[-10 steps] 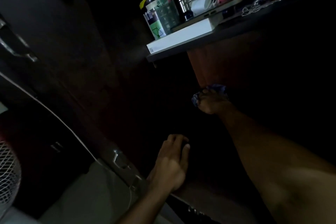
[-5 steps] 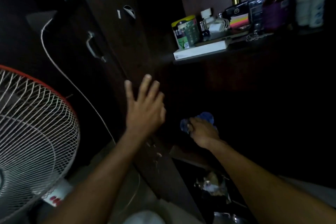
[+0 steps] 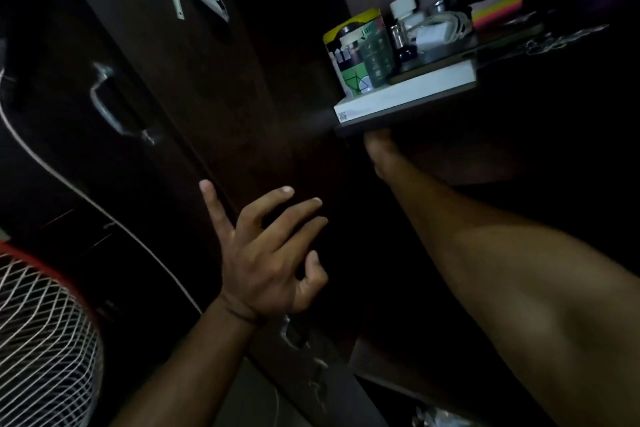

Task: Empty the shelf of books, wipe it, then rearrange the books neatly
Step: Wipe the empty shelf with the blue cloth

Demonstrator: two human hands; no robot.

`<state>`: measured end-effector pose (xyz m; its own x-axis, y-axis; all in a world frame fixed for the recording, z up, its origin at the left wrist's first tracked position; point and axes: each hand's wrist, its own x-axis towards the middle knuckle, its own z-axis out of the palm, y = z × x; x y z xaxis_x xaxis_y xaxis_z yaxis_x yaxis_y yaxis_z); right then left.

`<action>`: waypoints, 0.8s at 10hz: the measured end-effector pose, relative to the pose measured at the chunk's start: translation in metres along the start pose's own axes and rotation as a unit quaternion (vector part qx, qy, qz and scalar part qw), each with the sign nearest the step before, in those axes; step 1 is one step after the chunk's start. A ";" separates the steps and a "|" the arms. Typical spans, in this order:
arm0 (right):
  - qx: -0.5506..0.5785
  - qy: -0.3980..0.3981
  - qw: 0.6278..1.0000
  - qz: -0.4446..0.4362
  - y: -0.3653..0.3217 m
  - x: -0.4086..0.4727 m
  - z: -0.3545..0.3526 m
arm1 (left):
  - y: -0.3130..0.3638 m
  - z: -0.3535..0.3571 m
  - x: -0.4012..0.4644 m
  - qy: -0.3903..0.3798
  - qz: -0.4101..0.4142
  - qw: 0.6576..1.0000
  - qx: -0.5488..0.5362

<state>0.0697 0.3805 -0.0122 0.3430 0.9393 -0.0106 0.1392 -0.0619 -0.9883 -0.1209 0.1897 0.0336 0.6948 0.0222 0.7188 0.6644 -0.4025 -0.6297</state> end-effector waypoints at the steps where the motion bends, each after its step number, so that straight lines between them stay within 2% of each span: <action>1: 0.105 -0.008 0.994 -0.040 0.027 0.009 -0.015 | 0.002 0.002 -0.002 0.009 0.002 1.000 -0.008; 3: 0.022 0.028 0.998 0.056 0.066 -0.019 0.000 | 0.000 0.004 -0.006 0.008 0.009 1.000 -0.012; 4: 0.042 0.087 0.993 0.066 0.042 -0.070 0.017 | 0.002 0.000 -0.002 -0.008 -0.004 1.000 -0.014; 5: 0.056 0.064 0.994 -0.070 0.015 -0.135 0.025 | 0.005 -0.012 0.001 -0.040 -0.023 0.999 -0.008; 6: 0.017 0.000 0.966 -0.260 -0.003 -0.190 0.016 | 0.008 -0.019 0.004 -0.095 -0.038 0.995 -0.020; 7: 0.026 -0.110 0.942 -0.316 0.010 -0.230 -0.008 | 0.011 -0.035 0.007 -0.185 -0.059 0.980 -0.045; 8: -0.059 -0.189 0.951 -0.239 0.018 -0.245 -0.031 | 0.016 -0.057 0.014 -0.269 -0.080 0.957 -0.074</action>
<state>0.0175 0.1389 -0.0224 -0.1410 0.9227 0.3588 0.3055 0.3853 -0.8708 -0.1163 0.1319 0.0502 0.6545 0.5471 0.5218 0.7560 -0.4779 -0.4472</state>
